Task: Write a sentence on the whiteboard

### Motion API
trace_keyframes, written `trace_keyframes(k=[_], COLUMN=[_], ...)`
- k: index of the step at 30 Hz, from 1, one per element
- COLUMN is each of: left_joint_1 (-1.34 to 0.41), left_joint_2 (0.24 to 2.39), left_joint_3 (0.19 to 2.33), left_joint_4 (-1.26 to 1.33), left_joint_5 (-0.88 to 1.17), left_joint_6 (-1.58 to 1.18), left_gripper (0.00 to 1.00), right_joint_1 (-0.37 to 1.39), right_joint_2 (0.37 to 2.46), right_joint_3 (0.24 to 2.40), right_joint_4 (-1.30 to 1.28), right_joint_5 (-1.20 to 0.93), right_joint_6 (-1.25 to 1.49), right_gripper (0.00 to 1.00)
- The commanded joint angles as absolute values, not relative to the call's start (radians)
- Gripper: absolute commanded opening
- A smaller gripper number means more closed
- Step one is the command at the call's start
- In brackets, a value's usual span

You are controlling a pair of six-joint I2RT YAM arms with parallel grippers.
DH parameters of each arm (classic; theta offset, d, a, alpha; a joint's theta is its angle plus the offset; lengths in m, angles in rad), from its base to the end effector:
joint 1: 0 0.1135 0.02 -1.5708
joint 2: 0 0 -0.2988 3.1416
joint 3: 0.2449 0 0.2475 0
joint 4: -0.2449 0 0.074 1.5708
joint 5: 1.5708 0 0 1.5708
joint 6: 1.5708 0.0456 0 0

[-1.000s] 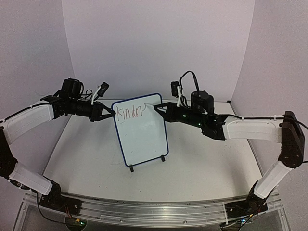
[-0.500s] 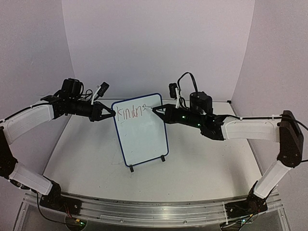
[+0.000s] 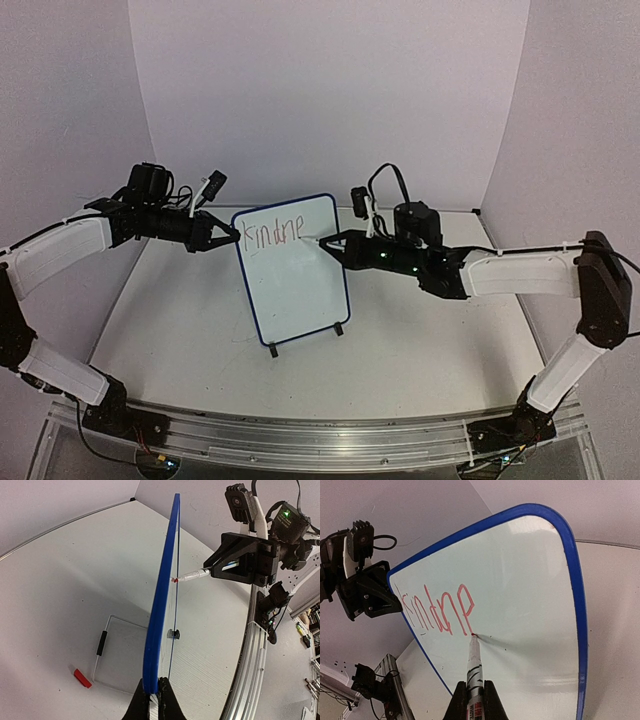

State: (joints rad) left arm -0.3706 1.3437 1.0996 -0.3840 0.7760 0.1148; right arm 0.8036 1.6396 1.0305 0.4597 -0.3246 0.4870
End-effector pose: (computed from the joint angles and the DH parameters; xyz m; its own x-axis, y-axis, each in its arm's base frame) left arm 0.2554 -0.1335 0.3422 -0.4540 0.2641 -0.8510 0.8443 0.4326 -0.3162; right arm 0.2587 0.2892 0.3060 -0.5130 0.1069 -0.8517 -0.7481 0.4309 0.5047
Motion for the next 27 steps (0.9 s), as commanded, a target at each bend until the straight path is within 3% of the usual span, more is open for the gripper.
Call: trace_keyframes(k=[1, 12, 27], left_joint_1=[-0.391, -0.393, -0.396], left_joint_2=[1.371, 1.371, 1.371], left_joint_3=[1.109, 1.109, 1.109], left_joint_4=[-0.464, -0.463, -0.465], left_joint_5=[0.733, 0.737, 0.732], left_joint_6=[0.174, 0.174, 0.175], left_gripper=[0.0, 0.0, 0.0], right_joint_1=[0.797, 0.797, 0.777], right_joint_2=[1.586, 1.498, 1.557], right_joint_3=[1.021, 0.984, 1.037], right_joint_4=[0.462, 0.478, 0.499], right_joint_5=[-0.237, -0.259, -0.261], right_joint_6=[0.476, 0.459, 0.459], right_gripper=[0.0, 0.0, 0.0])
